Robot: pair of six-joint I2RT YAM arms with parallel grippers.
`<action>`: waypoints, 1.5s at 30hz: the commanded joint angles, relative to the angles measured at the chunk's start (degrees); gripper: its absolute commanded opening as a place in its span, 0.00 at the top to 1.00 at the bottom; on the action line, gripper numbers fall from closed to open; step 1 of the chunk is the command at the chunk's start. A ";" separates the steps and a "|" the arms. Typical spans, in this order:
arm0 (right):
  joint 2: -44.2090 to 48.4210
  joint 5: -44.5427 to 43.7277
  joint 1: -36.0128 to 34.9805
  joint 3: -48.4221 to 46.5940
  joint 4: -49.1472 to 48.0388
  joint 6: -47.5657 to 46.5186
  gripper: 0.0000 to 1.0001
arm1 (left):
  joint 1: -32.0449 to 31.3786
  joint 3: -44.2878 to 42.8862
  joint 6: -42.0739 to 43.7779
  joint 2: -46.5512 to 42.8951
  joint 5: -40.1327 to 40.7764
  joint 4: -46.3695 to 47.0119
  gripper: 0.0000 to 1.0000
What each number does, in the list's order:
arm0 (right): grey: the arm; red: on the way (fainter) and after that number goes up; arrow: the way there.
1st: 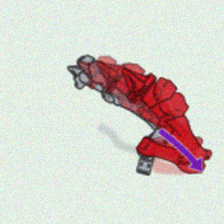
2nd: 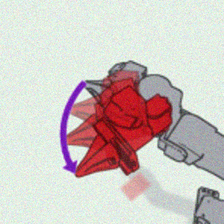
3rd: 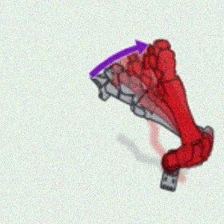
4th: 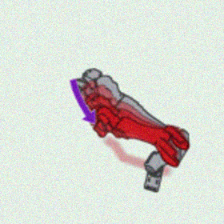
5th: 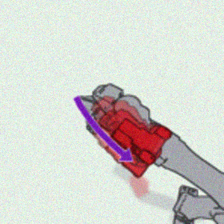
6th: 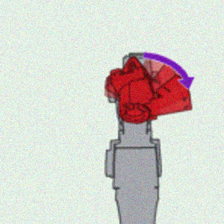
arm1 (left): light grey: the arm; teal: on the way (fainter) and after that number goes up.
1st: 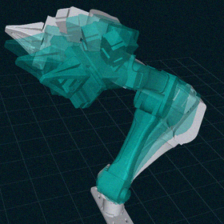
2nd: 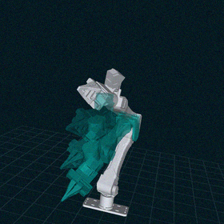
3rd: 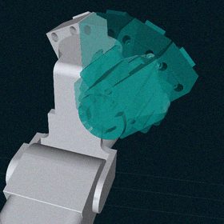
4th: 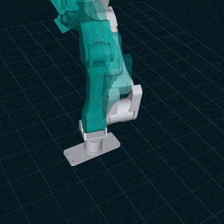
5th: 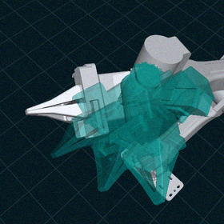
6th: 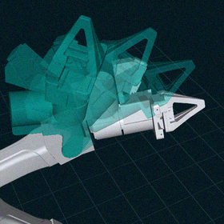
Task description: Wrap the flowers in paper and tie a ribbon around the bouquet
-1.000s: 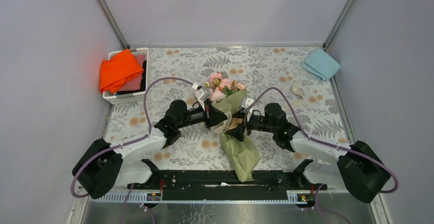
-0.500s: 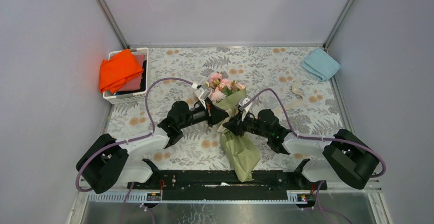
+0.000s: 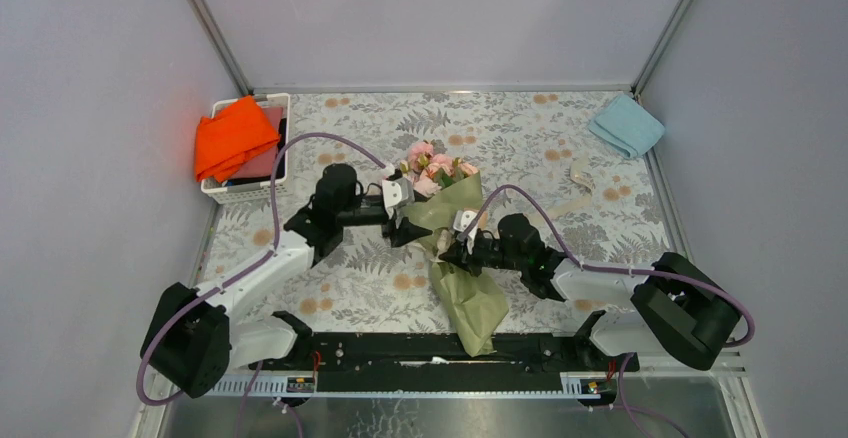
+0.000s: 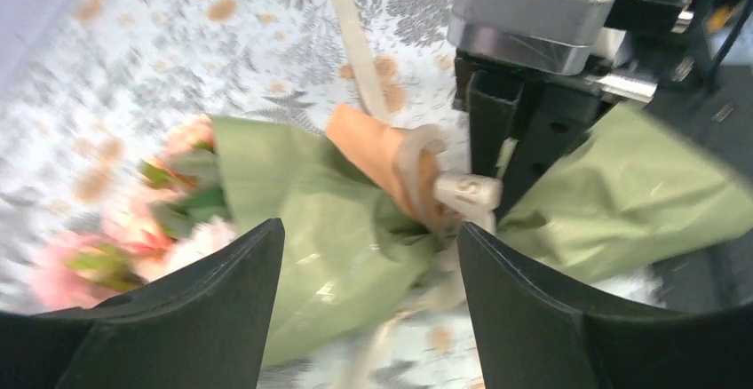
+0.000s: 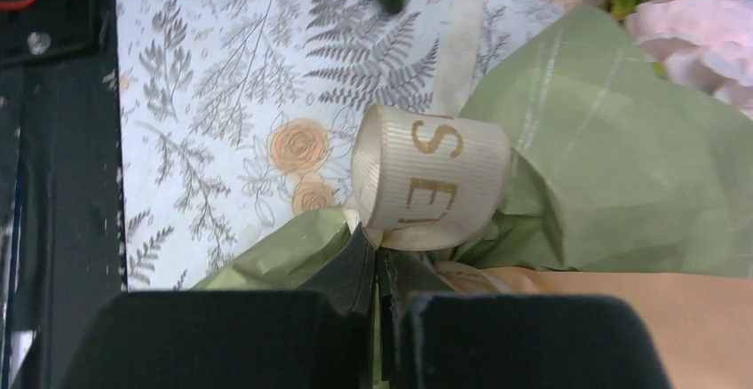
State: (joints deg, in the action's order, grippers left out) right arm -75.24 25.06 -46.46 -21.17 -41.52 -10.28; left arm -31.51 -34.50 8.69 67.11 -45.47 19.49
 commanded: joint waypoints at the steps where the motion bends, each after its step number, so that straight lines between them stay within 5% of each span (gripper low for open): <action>1: 1.26 6.33 -0.39 -4.16 7.11 -12.08 1.00 | 1.76 -8.83 48.58 0.94 -11.16 -33.42 0.22; 7: 0.88 8.52 -0.39 -5.96 10.09 -16.66 1.00 | -1.88 -11.72 68.72 4.34 -11.58 -34.00 0.21; 16: 0.45 10.15 -0.17 -6.08 8.08 -16.24 1.00 | -4.24 -14.61 85.26 6.01 -11.03 -44.42 0.27; 25: -0.51 11.52 0.05 -7.19 7.24 -15.87 1.00 | -6.03 -14.84 87.34 6.84 -12.87 -44.74 0.35; 27: -0.61 11.82 0.05 -7.28 7.56 -15.86 1.00 | -6.55 -14.97 87.88 7.11 -13.26 -44.67 0.45; 31: 0.15 11.20 0.18 -6.76 7.39 -15.36 1.00 | -6.96 -15.24 87.13 7.35 -13.19 -44.80 0.72; 33: 0.31 10.95 0.21 -6.75 7.54 -15.12 1.00 | -7.03 -15.30 87.14 7.34 -12.92 -44.78 0.99; 35: 0.55 9.38 0.30 -7.19 8.72 -14.15 0.96 | -7.07 -15.29 86.74 6.97 -12.19 -44.73 1.00; 37: 1.35 5.84 0.54 -8.12 11.20 -11.95 0.82 | -7.08 -15.06 84.11 6.44 -10.85 -44.03 1.00; 41: 5.54 0.05 2.58 -12.10 20.78 -6.43 0.50 | -6.99 -11.85 63.80 4.95 -5.56 -32.28 1.00; 45: 13.16 -5.42 9.09 -14.82 29.03 5.40 0.45 | -6.92 -8.41 47.63 5.66 4.11 -17.26 1.00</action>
State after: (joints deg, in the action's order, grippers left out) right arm -70.02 26.98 -42.74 -31.16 -19.94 -16.78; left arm -38.22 -45.63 74.54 72.88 -50.22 -14.09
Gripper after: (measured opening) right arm 0.539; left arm 0.007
